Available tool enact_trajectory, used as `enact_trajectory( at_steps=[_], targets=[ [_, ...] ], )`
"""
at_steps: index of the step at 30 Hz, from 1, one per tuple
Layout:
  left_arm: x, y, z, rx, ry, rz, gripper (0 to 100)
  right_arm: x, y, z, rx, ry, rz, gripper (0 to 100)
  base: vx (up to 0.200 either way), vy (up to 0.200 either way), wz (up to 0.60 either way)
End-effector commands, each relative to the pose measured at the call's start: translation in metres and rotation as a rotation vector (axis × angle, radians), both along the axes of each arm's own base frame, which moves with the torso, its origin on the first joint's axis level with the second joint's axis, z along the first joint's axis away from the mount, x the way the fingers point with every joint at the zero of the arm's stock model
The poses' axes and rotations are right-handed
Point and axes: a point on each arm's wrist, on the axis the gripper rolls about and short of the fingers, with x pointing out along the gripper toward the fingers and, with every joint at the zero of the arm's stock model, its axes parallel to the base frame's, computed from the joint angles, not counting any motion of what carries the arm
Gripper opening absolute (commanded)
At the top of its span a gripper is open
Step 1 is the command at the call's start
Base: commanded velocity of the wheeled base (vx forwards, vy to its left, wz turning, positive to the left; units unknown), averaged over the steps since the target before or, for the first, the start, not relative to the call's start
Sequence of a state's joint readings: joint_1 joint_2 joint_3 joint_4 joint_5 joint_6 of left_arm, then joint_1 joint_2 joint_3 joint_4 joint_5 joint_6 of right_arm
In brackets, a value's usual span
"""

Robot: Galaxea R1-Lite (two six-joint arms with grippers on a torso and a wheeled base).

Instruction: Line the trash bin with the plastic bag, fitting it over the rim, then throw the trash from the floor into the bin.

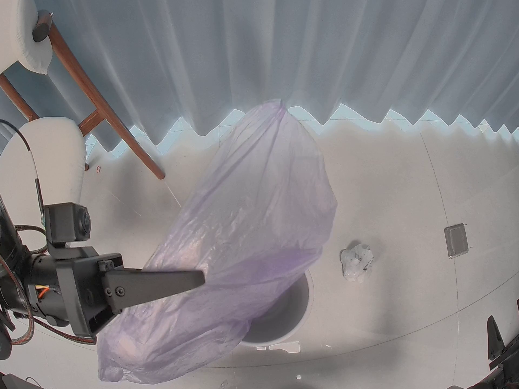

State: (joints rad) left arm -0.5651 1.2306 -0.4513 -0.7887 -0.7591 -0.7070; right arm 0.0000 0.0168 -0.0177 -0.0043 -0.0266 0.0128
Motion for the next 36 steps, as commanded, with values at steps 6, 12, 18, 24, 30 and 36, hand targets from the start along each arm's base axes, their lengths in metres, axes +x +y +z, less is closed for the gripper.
enact_trajectory(
  at_steps=[6, 12, 18, 24, 30, 36],
  targets=[
    [-0.004, 0.004, -0.020, 0.060, 0.001, 0.008, 0, 0.000, 0.000, -0.005, 0.001, 0.000, -0.001, 100, 0.000, 0.000, 0.00],
    [-0.005, 0.005, -0.021, 0.066, -0.010, 0.009, 0, 0.000, 0.000, -0.005, 0.001, 0.000, -0.001, 100, 0.000, 0.000, 0.00],
    [0.000, 0.014, -0.021, 0.065, -0.012, 0.074, 0, 0.000, 0.000, -0.005, 0.001, 0.000, -0.001, 100, 0.000, 0.000, 0.00],
    [0.002, 0.016, -0.023, 0.077, 0.003, 0.087, 0, 0.000, 0.000, -0.005, 0.001, 0.000, -0.001, 100, 0.000, 0.000, 0.00],
    [0.007, 0.014, -0.025, 0.149, -0.035, 0.077, 0, 0.000, 0.000, -0.005, 0.001, 0.000, -0.001, 100, 0.000, 0.000, 0.00],
    [0.016, 0.009, -0.026, 0.195, -0.029, 0.074, 0, 0.000, 0.000, -0.005, 0.001, 0.000, -0.001, 100, 0.000, 0.000, 0.00]
  ],
)
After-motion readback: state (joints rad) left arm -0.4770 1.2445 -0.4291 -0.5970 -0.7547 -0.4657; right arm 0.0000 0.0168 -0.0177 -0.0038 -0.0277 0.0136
